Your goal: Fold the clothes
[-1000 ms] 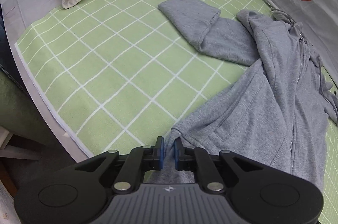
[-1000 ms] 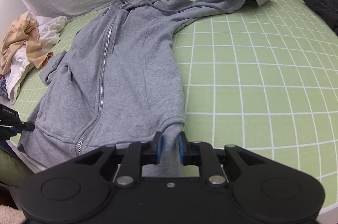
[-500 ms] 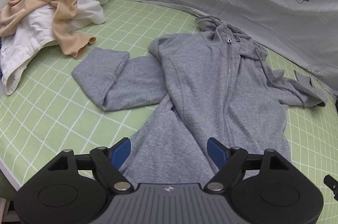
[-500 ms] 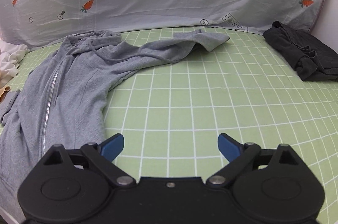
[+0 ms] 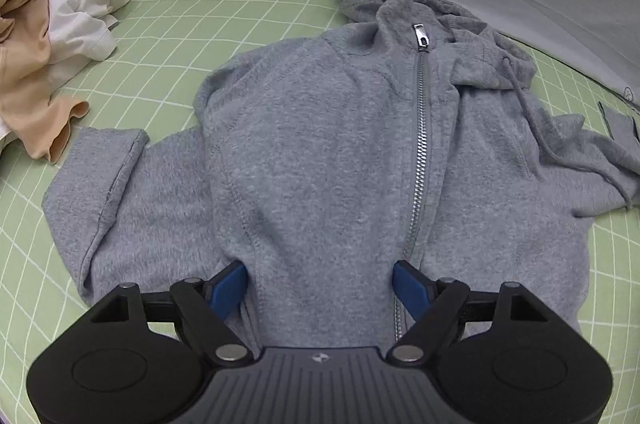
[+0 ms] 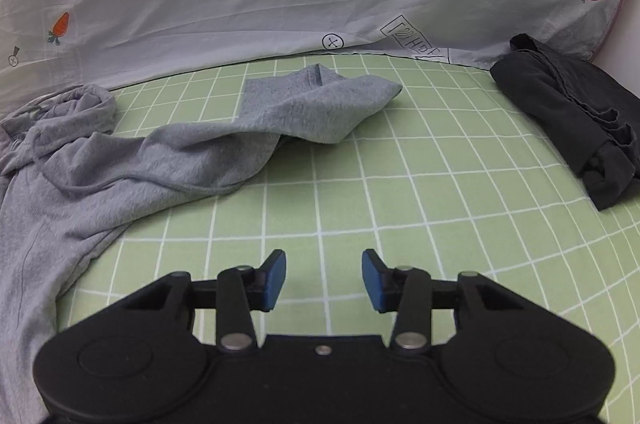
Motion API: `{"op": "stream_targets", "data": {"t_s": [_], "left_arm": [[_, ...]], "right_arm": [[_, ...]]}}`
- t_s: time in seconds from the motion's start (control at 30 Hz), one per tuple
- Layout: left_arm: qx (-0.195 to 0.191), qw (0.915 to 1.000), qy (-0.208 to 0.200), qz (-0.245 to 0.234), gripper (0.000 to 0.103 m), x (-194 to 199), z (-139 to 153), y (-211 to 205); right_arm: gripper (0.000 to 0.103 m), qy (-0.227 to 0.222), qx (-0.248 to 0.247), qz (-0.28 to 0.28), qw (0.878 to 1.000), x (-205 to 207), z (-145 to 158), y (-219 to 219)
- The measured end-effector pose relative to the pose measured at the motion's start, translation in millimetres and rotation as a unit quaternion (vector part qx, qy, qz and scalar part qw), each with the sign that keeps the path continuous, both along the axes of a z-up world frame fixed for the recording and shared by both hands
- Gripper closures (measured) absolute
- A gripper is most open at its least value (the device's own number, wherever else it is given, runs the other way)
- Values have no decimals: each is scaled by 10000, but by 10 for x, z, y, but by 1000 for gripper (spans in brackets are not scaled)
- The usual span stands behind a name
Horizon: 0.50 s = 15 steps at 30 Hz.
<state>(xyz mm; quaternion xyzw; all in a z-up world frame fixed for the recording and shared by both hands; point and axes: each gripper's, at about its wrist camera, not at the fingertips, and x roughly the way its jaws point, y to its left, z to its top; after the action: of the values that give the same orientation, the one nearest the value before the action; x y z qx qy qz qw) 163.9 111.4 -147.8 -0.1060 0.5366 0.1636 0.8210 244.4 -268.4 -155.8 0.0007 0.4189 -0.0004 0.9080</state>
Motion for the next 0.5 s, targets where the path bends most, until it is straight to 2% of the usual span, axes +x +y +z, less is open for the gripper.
{"op": "stream_targets", "data": {"t_s": [0.17, 0.33, 0.5], "left_arm": [[151, 9997, 144, 117, 12, 353, -144, 91], [-58, 9992, 123, 380, 0, 518, -218, 264], [31, 9993, 91, 364, 0, 588, -236, 246]], "right_arm": [[66, -131, 40, 0, 9999, 627, -102, -30], [66, -649, 95, -224, 9976, 1189, 36, -25], [65, -1000, 2, 271, 9946, 1733, 202, 342]]}}
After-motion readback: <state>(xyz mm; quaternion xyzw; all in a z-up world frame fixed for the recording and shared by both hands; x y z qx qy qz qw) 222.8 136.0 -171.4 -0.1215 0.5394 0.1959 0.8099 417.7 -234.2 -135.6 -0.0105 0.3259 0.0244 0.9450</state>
